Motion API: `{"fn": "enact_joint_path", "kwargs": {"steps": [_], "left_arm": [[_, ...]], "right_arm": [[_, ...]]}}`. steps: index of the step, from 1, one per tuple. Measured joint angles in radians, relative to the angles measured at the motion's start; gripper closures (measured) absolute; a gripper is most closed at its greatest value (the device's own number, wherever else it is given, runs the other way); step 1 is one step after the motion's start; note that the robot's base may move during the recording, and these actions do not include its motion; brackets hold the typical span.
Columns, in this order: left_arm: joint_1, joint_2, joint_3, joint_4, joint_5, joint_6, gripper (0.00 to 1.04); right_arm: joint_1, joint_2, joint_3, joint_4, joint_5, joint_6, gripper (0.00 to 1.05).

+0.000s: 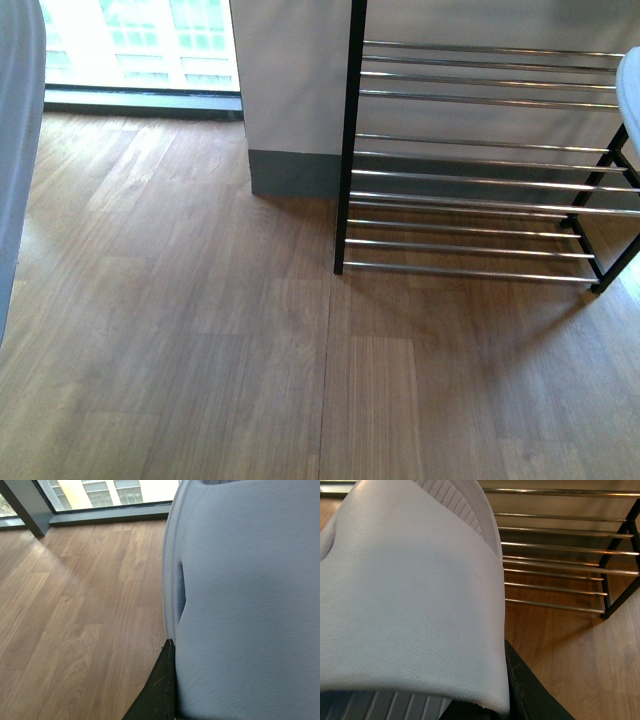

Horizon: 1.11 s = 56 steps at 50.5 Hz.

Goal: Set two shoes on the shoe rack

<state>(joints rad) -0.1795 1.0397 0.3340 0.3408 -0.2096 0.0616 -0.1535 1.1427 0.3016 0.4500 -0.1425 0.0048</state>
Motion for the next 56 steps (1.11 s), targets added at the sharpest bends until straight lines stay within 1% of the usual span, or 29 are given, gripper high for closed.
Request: {"fn": "enact_joint_path", "kwargs": {"steps": [56], "left_arm": [[0.000,0.000,-0.002,0.000,0.000,0.000,1.03]], "right_arm": [[0.000,0.001,-0.001,0.000,0.000,0.000,1.03]]}}
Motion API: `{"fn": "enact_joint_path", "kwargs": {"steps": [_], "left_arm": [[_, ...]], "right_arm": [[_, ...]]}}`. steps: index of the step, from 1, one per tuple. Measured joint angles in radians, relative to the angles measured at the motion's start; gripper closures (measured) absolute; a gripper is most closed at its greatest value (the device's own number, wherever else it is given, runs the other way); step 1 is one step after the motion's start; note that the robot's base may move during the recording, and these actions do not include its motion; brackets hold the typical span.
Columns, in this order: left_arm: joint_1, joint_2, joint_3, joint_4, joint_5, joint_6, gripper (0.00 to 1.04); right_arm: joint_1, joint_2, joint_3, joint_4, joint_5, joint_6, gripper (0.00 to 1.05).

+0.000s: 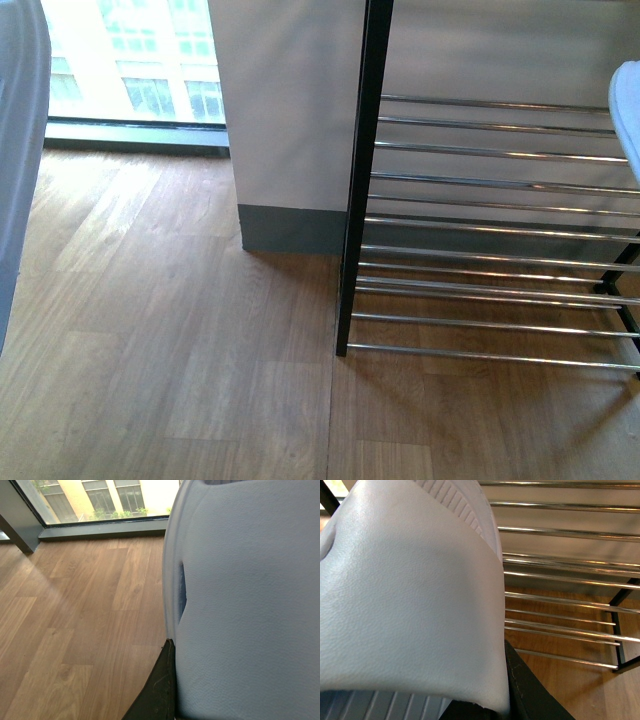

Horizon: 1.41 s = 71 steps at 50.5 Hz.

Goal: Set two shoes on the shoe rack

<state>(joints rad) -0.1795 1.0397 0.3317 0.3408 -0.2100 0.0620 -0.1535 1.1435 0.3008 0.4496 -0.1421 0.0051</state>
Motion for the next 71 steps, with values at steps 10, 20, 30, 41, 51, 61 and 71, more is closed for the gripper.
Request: {"fn": "enact_joint_path", "kwargs": {"steps": [10,20,30,41,51,61,71], "left_arm": [[0.000,0.000,-0.001,0.000,0.000,0.000,1.03],[0.000,0.000,-0.001,0.000,0.000,0.000,1.03],[0.000,0.000,-0.002,0.000,0.000,0.000,1.03],[0.000,0.000,-0.001,0.000,0.000,0.000,1.03],[0.000,0.000,-0.001,0.000,0.000,0.000,1.03],[0.000,0.000,-0.001,0.000,0.000,0.000,1.03],[0.000,0.000,-0.001,0.000,0.000,0.000,1.03]], "right_arm": [[0.000,0.000,0.000,0.000,-0.001,0.000,1.03],[0.000,0.000,0.000,0.000,0.000,0.001,1.03],[0.000,0.000,0.000,0.000,-0.001,0.001,1.03],[0.000,0.012,-0.008,0.042,-0.014,0.011,1.03],[0.093,0.019,-0.014,0.354,0.024,0.015,1.03],[0.195,0.089,0.160,0.216,0.087,-0.116,1.03],[0.282,0.262,0.356,0.192,0.151,-0.343,1.03]]}}
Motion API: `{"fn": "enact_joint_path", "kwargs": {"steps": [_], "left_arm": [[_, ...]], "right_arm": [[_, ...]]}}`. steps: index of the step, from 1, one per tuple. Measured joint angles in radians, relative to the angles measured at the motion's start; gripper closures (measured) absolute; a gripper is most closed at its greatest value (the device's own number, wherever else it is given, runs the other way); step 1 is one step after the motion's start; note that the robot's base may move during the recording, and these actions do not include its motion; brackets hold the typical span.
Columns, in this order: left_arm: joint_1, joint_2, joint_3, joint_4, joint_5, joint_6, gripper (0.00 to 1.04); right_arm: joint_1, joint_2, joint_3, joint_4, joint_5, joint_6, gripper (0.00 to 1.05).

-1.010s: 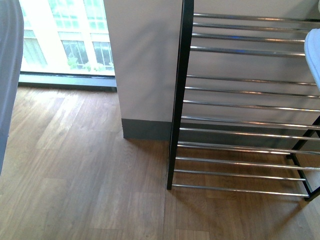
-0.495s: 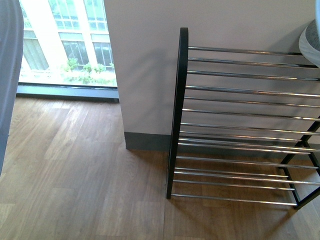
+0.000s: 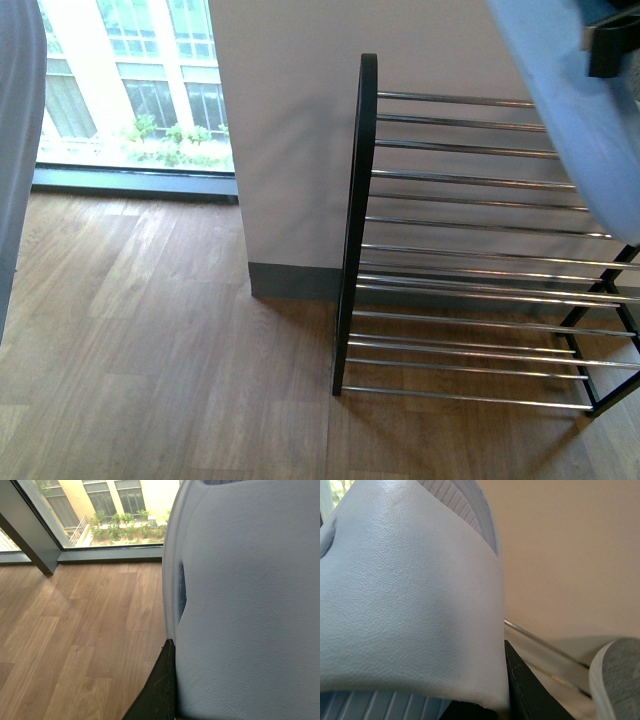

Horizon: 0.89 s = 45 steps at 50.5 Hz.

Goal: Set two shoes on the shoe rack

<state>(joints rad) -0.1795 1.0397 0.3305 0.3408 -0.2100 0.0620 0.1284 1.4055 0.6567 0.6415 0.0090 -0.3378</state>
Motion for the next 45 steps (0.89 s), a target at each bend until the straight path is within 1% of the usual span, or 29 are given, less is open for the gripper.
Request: {"fn": "enact_joint_path", "kwargs": {"steps": [5,11,24,31,45], "left_arm": [[0.000,0.000,0.000,0.000,0.000,0.000,1.03],[0.000,0.000,0.000,0.000,0.000,0.000,1.03],[0.000,0.000,0.000,0.000,0.000,0.000,1.03],[0.000,0.000,0.000,0.000,0.000,0.000,1.03],[0.000,0.000,0.000,0.000,0.000,0.000,1.03]], "right_arm": [[0.016,0.063,0.055,0.000,0.025,-0.080,1.03],[0.029,0.162,0.127,0.013,0.068,-0.208,1.03],[0.013,0.357,0.239,0.080,0.162,-0.416,1.03],[-0.014,0.452,0.304,0.053,0.215,-0.483,1.03],[-0.060,0.518,0.385,0.025,0.301,-0.534,1.03]]}}
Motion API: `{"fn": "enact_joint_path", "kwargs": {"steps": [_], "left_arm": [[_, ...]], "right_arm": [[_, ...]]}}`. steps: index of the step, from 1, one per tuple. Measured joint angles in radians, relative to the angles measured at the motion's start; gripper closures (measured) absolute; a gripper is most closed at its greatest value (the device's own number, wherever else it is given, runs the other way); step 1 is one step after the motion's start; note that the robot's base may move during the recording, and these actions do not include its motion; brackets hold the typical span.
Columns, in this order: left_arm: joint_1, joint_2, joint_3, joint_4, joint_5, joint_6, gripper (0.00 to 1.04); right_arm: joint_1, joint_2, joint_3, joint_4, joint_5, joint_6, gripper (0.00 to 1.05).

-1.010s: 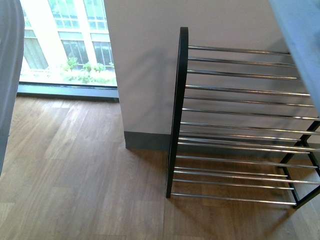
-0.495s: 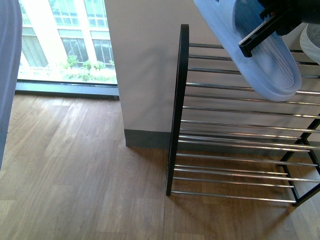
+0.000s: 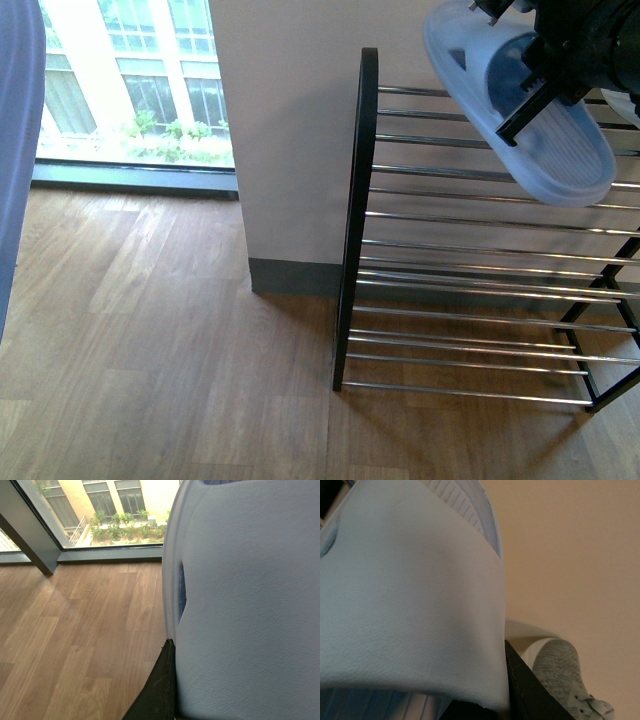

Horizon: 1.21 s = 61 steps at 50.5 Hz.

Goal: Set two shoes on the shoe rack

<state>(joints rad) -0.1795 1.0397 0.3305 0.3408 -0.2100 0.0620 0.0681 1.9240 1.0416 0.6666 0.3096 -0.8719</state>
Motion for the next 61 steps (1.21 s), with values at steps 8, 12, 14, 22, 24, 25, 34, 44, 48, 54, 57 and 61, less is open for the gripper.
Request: {"fn": "enact_joint_path", "kwargs": {"steps": [8,12,14,22,24,25,34,44,48,54,57,61], "left_arm": [[0.000,0.000,0.000,0.000,0.000,0.000,1.03],[0.000,0.000,0.000,0.000,0.000,0.000,1.03],[0.000,0.000,0.000,0.000,0.000,0.000,1.03],[0.000,0.000,0.000,0.000,0.000,0.000,1.03],[0.000,0.000,0.000,0.000,0.000,0.000,1.03],[0.000,0.000,0.000,0.000,0.000,0.000,1.03],[0.000,0.000,0.000,0.000,0.000,0.000,1.03],[0.000,0.000,0.000,0.000,0.000,0.000,1.03],[0.000,0.000,0.000,0.000,0.000,0.000,1.03],[0.000,0.000,0.000,0.000,0.000,0.000,1.03],[0.000,0.000,0.000,0.000,0.000,0.000,1.03],[0.000,0.000,0.000,0.000,0.000,0.000,1.03]], "right_arm": [[-0.022,0.014,0.033,0.002,0.039,-0.075,1.03],[-0.031,0.028,0.043,0.008,0.046,-0.116,1.03],[-0.034,0.035,0.043,0.016,0.051,-0.135,1.03],[-0.043,0.069,0.047,0.055,0.073,-0.203,1.03],[-0.048,0.086,0.056,0.052,0.084,-0.210,1.03],[-0.050,0.093,0.060,0.047,0.089,-0.210,1.03],[-0.066,0.150,0.131,-0.070,0.107,-0.121,1.03],[-0.071,0.156,0.167,-0.070,0.106,-0.053,0.76],[-0.076,0.144,0.167,-0.068,0.094,-0.029,0.66],[-0.084,0.097,0.136,-0.068,0.065,0.003,0.46],[-0.089,0.054,0.107,-0.070,0.054,0.014,0.36],[-0.095,0.000,0.085,-0.083,0.027,0.025,0.22]]}}
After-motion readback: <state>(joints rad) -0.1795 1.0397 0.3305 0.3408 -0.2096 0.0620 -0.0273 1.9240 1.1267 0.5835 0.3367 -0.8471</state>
